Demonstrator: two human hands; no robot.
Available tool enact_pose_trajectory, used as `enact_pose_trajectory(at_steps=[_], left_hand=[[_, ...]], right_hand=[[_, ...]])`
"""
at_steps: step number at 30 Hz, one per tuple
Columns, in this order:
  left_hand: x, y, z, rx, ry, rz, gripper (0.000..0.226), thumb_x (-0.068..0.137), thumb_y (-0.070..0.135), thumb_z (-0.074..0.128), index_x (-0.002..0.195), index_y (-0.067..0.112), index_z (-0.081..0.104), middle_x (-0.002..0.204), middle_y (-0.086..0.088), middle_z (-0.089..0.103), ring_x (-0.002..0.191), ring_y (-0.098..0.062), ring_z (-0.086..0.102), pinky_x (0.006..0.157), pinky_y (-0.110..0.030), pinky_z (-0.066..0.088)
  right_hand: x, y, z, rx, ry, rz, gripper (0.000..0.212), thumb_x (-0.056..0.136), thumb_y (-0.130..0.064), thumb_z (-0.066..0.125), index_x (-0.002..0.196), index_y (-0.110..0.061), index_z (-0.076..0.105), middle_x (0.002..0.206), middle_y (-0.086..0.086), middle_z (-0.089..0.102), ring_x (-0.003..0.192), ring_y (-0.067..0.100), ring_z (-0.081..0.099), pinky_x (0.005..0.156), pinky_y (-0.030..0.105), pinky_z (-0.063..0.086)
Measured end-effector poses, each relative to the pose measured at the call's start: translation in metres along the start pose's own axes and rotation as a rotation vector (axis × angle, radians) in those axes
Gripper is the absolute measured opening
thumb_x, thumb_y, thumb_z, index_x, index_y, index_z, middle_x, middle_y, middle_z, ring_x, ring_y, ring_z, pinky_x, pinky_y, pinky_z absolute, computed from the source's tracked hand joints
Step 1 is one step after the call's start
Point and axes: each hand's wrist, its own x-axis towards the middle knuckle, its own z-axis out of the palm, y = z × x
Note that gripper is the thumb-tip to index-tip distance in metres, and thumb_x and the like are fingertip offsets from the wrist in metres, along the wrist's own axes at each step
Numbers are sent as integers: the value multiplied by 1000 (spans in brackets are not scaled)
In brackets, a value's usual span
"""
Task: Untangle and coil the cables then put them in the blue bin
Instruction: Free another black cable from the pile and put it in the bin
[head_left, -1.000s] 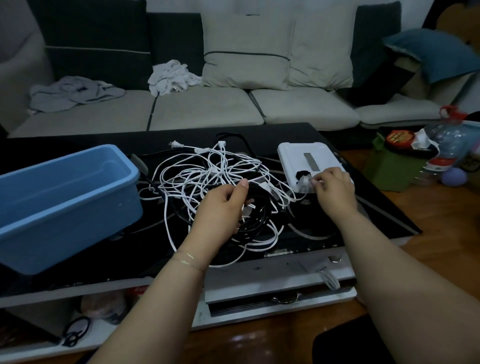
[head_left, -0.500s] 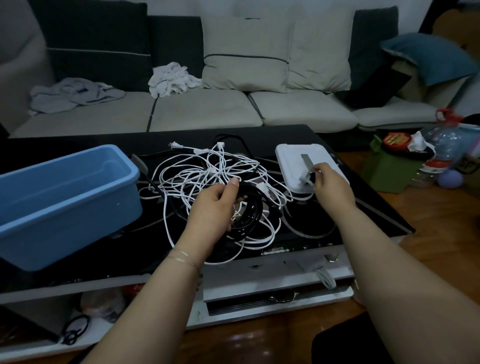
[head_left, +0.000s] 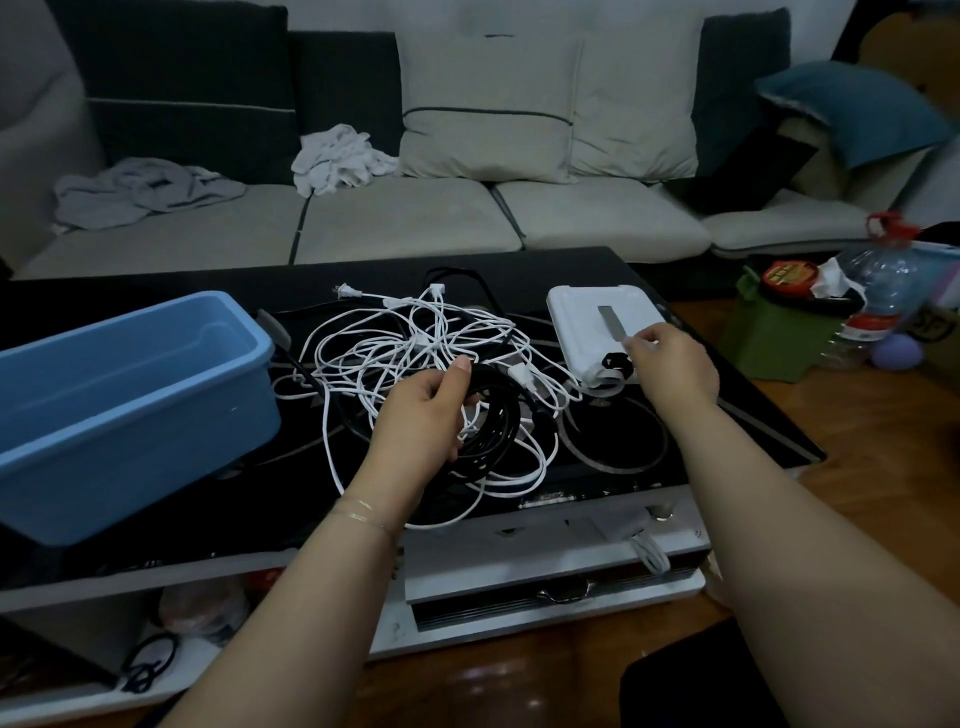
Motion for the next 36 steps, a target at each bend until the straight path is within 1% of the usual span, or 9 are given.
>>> enact_pose_trajectory(at_steps=[4, 7, 10, 12, 16, 20, 27, 32, 36], left_hand=[[2, -2, 1, 3, 24, -11, 48, 98, 45, 48, 59, 18, 42, 37, 10, 36, 32, -11, 38, 56, -32, 42], [4, -5, 1, 7, 54, -11, 46, 97, 46, 48, 63, 15, 43, 39, 10, 36, 33, -11, 37, 55, -33, 41], [4, -8, 0, 14, 88, -1, 46, 97, 47, 48, 62, 18, 39, 43, 7, 36, 39, -16, 36, 53, -35, 37], [3, -8, -2, 33, 97, 8, 45, 97, 47, 47, 63, 17, 41, 47, 3, 37, 45, -19, 36, 54, -36, 35], [-5, -4, -1, 166, 113, 59, 49, 97, 46, 48, 57, 17, 40, 43, 8, 40, 49, -21, 40, 55, -33, 36], [-14, -2, 3, 306, 104, 93, 35, 96, 32, 47, 66, 17, 57, 54, 5, 52, 55, -17, 48, 51, -30, 30], [-25, 0, 5, 321, 74, 96, 41, 98, 43, 44, 68, 20, 60, 49, 7, 51, 46, -4, 45, 45, -23, 28], [-25, -2, 1, 241, 83, 90, 49, 99, 48, 40, 69, 16, 62, 54, 5, 57, 54, -14, 52, 52, -28, 35], [-23, -4, -3, 130, 77, 80, 53, 98, 55, 37, 64, 21, 60, 51, 9, 59, 44, -3, 47, 52, -27, 34]], right_hand=[[-2, -12, -16, 169, 124, 67, 48, 99, -48, 35, 117, -8, 51, 113, 15, 63, 102, 35, 58, 71, 34, 38], [1, -33, -31, 385, 63, 164, 40, 103, -34, 28, 119, -2, 46, 109, 13, 53, 95, 27, 53, 73, 31, 35], [-12, -59, -52, 595, -242, 193, 22, 101, -23, 37, 87, -13, 51, 79, 6, 45, 60, 14, 39, 55, 28, 33], [-37, -80, -62, 817, -420, 136, 20, 98, -20, 50, 78, -17, 53, 65, -1, 42, 51, 10, 35, 48, 24, 32], [-98, -117, -59, 1080, -594, 143, 21, 95, -19, 57, 75, -15, 60, 57, -2, 45, 45, 7, 39, 43, 18, 36], [-141, -123, -47, 1227, -887, 314, 24, 99, -2, 41, 100, -8, 64, 69, -1, 59, 59, 8, 51, 56, 19, 45], [-152, -119, -40, 1334, -600, 293, 8, 91, 1, 58, 92, -4, 64, 64, -1, 69, 53, 4, 61, 56, 15, 52], [-160, -125, -29, 1325, -582, 294, 6, 89, 0, 62, 91, -6, 63, 60, -2, 65, 50, 4, 59, 52, 16, 50], [-167, -130, -22, 1366, -543, 343, 15, 87, 2, 63, 92, -9, 54, 57, -3, 64, 46, 8, 59, 47, 19, 49]])
